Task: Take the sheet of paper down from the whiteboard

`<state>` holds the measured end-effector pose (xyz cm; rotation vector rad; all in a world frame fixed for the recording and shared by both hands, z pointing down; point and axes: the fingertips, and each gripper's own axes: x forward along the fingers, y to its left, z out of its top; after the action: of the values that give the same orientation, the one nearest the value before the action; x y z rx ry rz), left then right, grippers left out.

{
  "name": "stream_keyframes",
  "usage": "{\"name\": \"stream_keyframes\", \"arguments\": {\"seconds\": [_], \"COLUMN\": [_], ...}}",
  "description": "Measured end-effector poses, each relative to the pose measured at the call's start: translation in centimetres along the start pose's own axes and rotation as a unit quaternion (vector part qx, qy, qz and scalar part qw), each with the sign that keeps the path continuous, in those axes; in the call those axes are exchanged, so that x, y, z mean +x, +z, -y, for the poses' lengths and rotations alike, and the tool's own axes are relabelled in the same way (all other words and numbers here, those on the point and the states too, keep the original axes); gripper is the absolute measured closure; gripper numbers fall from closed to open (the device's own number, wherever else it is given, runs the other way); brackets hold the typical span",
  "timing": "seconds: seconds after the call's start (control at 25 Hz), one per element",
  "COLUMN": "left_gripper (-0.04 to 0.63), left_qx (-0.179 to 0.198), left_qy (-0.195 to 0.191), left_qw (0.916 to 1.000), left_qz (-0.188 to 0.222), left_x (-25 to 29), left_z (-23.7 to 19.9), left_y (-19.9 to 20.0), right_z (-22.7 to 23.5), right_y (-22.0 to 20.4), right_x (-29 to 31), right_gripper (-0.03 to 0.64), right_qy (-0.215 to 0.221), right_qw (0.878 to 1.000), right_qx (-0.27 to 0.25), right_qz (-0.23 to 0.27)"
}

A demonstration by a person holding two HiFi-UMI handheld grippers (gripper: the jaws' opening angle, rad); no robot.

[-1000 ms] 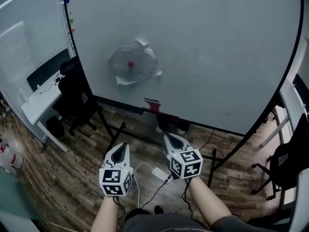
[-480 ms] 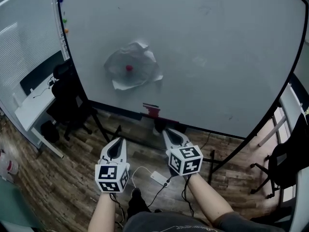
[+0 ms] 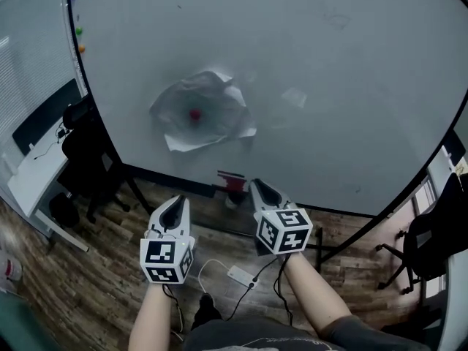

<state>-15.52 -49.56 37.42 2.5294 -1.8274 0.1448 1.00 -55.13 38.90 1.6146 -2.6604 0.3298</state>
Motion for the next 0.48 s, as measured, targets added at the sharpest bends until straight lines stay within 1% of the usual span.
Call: {"name": "stream_keyframes", "arguments": {"seconds": [0.24, 0.48], "left_gripper": [0.571, 0.571], "left_qx": [0.012, 0.015], "left_qy": [-0.030, -0.066], "left_qw": [0.9995, 0.9977], "left_qz": [0.007, 0.006], "left_x": [5.2, 8.3], "left_z": [-2.9, -4.4], "left_y": [1.6, 2.0], "right_z": [1.3, 1.8], "right_y": [1.9, 3.3], "right_x": [4.1, 6.2], "right_gripper": [0.592, 0.591], "right_qy": [-0.032, -0.062], "right_qw": [0.999, 0.998], "right_qx": [0.007, 0.013], "right_qz": [0.011, 0.022]}}
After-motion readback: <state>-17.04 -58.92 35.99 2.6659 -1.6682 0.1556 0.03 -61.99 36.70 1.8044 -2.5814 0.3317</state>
